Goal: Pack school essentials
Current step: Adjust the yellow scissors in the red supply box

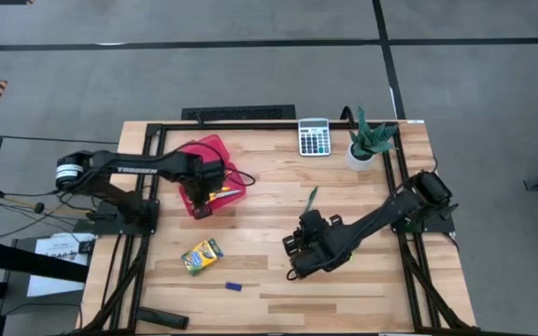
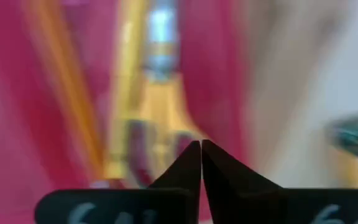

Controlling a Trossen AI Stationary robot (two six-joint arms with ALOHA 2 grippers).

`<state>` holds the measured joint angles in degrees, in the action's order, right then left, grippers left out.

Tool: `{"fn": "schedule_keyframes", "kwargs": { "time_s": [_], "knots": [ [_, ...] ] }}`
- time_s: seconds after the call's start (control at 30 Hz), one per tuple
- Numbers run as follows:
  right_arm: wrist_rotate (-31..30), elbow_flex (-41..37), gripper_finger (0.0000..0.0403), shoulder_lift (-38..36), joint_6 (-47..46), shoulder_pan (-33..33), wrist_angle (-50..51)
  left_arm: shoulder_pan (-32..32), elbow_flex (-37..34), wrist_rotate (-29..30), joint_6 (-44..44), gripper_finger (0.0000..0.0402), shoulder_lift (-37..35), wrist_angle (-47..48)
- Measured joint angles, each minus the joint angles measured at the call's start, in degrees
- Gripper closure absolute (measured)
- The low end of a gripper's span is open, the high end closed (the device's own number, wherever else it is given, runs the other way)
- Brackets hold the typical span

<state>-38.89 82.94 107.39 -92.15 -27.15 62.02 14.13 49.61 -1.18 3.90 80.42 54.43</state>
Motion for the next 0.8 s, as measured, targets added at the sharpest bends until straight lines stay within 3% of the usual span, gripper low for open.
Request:
{"fn": "schedule_keyframes", "kwargs": {
  "time_s": [0.07,0.4,0.5,0.8],
  "knots": [
    [0.01,0.00,0.0209,0.00,-0.07,-0.34,0.02,0.46,0.00,3.00,-0.33,0.0396,1.29,-1.67],
    [0.00,0.00,0.0218,0.02,-0.96,-1.74,0.12,1.40,0.00,3.62,-3.49,0.0400,8.73,-6.00],
    [0.02,0.00,0.0217,0.02,-0.99,-1.89,0.15,1.38,0.00,6.43,-3.86,0.0401,11.07,-6.88],
    [0.00,0.00,0.0221,0.02,-0.96,-2.10,0.11,1.62,0.15,10.74,-2.87,0.0401,12.01,-7.67]
  ]
}}
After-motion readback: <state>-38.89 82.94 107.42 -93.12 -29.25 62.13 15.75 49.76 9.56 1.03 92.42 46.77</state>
